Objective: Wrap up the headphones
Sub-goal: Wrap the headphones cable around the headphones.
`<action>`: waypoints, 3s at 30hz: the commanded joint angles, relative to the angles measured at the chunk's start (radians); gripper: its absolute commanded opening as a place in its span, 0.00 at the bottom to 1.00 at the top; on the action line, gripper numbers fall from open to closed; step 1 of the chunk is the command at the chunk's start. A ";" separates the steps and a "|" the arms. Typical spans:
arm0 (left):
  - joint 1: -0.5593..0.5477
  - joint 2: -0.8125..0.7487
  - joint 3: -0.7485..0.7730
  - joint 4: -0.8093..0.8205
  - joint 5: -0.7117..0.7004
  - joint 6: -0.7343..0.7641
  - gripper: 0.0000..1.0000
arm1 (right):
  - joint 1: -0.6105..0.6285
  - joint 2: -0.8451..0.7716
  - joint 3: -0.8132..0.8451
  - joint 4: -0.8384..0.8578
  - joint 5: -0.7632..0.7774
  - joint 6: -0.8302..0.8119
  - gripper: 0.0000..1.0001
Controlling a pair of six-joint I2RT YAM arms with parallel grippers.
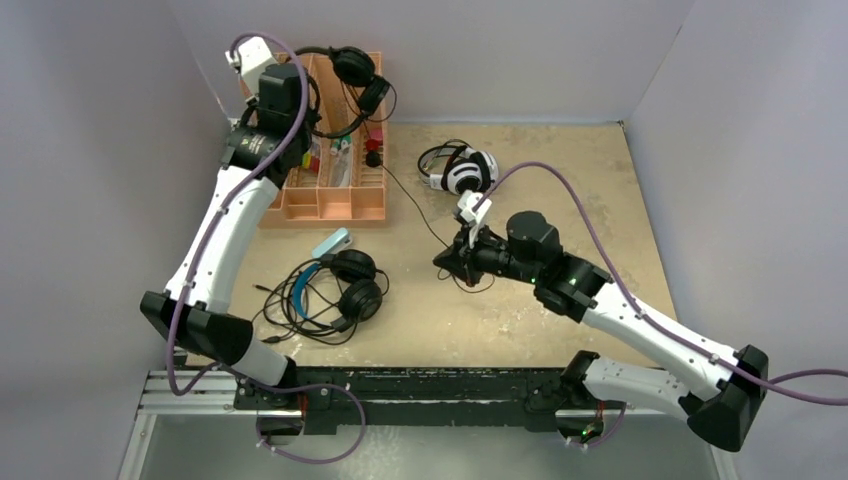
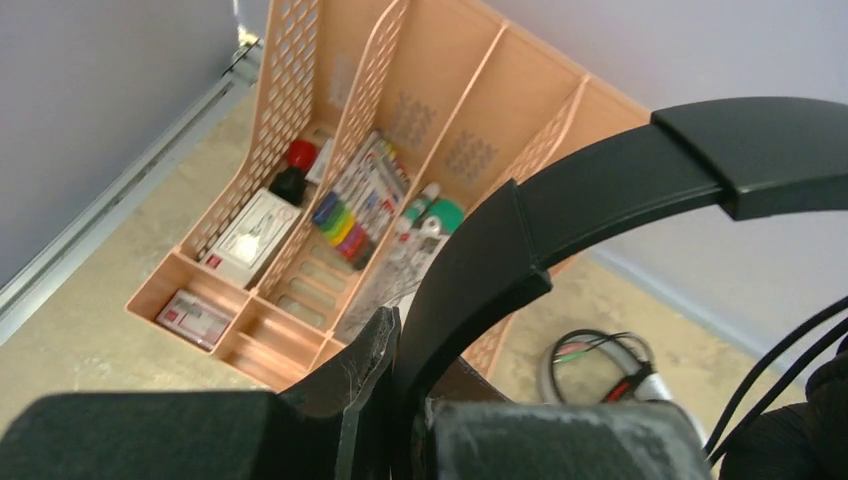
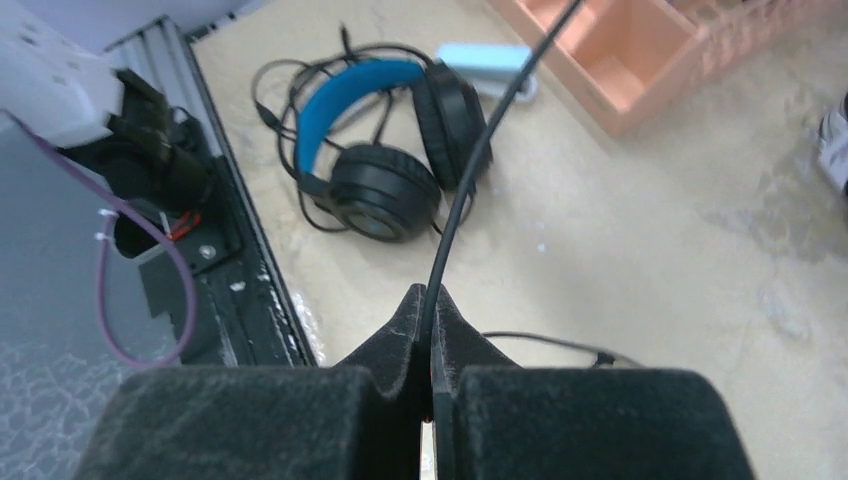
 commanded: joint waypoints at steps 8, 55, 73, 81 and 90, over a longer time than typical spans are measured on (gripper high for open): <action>-0.085 -0.017 -0.344 0.176 -0.227 0.225 0.00 | 0.076 0.236 0.723 -0.392 0.160 -0.250 0.00; -0.192 -0.444 -0.509 0.493 0.901 -0.056 0.00 | -0.250 0.619 0.608 0.387 -0.179 0.103 0.14; -0.192 -0.256 -0.153 0.335 0.622 -0.227 0.00 | -0.220 0.708 0.169 0.939 -0.291 0.412 0.09; -0.192 -0.119 0.084 0.121 0.173 -0.102 0.00 | -0.174 0.542 -0.104 0.858 -0.269 0.362 0.00; -0.180 -0.018 0.114 0.093 -0.164 0.044 0.00 | -0.039 0.189 -0.176 0.350 -0.118 0.170 0.00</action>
